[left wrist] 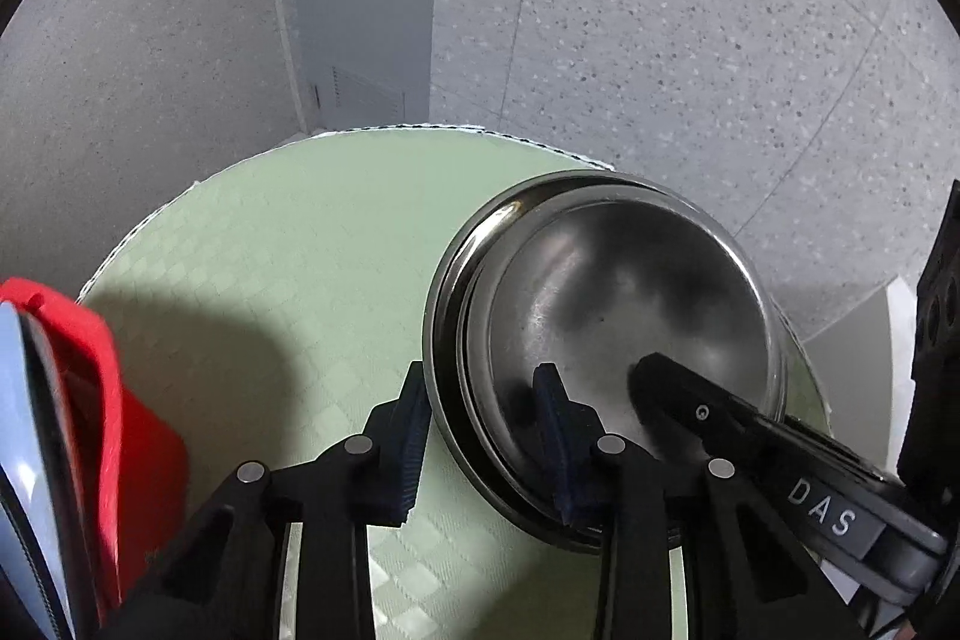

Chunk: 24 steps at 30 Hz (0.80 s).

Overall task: Organize plates and bowls
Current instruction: 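Grasp the rim of the nested steel bowl stack with both grippers, then carry the steel bowl stack over the red basin with both grippers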

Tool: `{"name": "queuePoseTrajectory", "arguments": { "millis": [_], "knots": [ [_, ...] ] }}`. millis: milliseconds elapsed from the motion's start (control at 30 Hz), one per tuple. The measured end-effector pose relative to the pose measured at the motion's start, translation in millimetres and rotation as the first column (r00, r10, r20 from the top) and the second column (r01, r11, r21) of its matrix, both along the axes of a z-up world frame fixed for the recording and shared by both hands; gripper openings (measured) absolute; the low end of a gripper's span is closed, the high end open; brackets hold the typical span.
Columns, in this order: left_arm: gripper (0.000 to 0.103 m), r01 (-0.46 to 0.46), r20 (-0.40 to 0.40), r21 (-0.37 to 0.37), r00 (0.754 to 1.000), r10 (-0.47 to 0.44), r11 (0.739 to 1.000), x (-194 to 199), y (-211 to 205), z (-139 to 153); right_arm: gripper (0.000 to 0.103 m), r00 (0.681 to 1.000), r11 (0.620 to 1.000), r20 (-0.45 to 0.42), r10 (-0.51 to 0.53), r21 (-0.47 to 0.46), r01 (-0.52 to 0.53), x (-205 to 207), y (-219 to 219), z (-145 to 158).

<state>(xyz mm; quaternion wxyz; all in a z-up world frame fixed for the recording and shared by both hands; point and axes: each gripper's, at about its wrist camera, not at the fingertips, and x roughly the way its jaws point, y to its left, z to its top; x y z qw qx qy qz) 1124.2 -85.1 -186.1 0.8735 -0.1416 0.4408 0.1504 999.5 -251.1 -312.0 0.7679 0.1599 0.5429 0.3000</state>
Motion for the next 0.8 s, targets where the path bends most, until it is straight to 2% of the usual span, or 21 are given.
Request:
{"name": "queuePoseTrajectory", "arguments": {
  "millis": [167, 433, 800],
  "knots": [
    [0.03, -0.002, 0.024, 0.012, 1.0, 0.001, 1.0, -28.7, -13.4, 13.6, 0.044, 1.0, 1.0, 0.015, 0.009, 0.009, -0.009, -25.5, -4.0, 8.4],
    [0.03, 0.021, 0.088, 0.043, 0.996, -0.025, 0.999, -107.0, -34.2, 44.3, 0.044, 0.998, 1.0, 0.069, -0.005, 0.021, 0.004, -87.7, -11.6, 39.9],
    [0.03, 0.1, 0.174, 0.053, 0.979, -0.108, 0.994, -246.9, -19.4, 76.2, 0.044, 0.988, 0.999, 0.143, -0.051, 0.003, 0.051, -183.6, -10.8, 85.3]
  ]
}}
